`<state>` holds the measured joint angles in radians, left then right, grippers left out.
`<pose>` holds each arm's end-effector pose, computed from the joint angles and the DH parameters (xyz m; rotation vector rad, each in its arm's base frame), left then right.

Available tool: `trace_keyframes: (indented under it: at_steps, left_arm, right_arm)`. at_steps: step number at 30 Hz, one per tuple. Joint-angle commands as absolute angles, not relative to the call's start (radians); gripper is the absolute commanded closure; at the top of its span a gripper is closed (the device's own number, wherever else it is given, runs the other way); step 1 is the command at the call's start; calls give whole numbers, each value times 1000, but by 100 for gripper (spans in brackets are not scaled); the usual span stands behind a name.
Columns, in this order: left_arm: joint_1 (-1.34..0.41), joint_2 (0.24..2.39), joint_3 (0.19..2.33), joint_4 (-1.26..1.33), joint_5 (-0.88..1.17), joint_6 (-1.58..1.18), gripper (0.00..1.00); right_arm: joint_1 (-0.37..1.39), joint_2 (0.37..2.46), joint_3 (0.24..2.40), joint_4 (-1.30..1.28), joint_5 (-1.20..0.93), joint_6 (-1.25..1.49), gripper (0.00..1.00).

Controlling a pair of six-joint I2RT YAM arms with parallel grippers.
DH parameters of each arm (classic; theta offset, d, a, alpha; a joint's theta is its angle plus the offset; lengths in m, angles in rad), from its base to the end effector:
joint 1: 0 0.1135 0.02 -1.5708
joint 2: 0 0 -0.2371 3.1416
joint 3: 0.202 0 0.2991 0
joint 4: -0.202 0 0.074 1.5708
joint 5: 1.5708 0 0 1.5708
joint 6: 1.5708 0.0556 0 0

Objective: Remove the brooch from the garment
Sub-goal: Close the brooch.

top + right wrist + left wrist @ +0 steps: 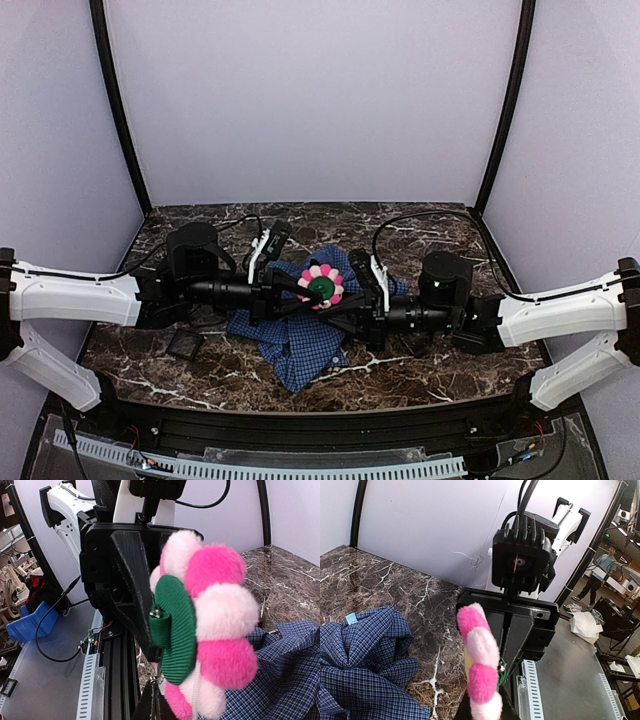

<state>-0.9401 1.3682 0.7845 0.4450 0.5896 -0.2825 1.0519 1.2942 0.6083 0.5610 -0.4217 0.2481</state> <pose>0.1926 -0.3162 0.2177 1.0519 1.5809 -1.3733 0.1507 0.3098 0.1869 -1.0383 1.5557 1.2945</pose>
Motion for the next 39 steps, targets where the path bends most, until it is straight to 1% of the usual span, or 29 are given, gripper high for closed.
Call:
trace_keyframes:
  at_steps: [1, 5, 8, 20, 23, 27, 32, 39]
  left_arm:
    - [-939, 1344, 769, 403, 578, -246, 99]
    - [-939, 1346, 778, 349, 547, -213, 98]
    - [-940, 1353, 783, 329, 560, -195, 95]
    - [-942, 1375, 791, 327, 604, -175, 91]
    - [-942, 1378, 791, 328, 609, -172, 92]
    - [-941, 1370, 783, 351, 605, -183, 99]
    - [-940, 1358, 770, 388, 589, -223, 99]
    - [-939, 1356, 770, 395, 577, -257, 99]
  right_arm:
    - [1058, 1264, 602, 609, -426, 266, 100]
    - [1058, 1261, 605, 605, -416, 272, 100]
    - [1058, 1261, 612, 595, -403, 276, 100]
    - [1058, 1292, 645, 565, -384, 284, 100]
    - [1057, 1296, 650, 563, -385, 284, 100]
    - [1058, 1304, 653, 559, -381, 284, 100]
    - [1058, 1308, 654, 544, -375, 284, 100]
    - [1057, 1294, 644, 528, -366, 286, 71]
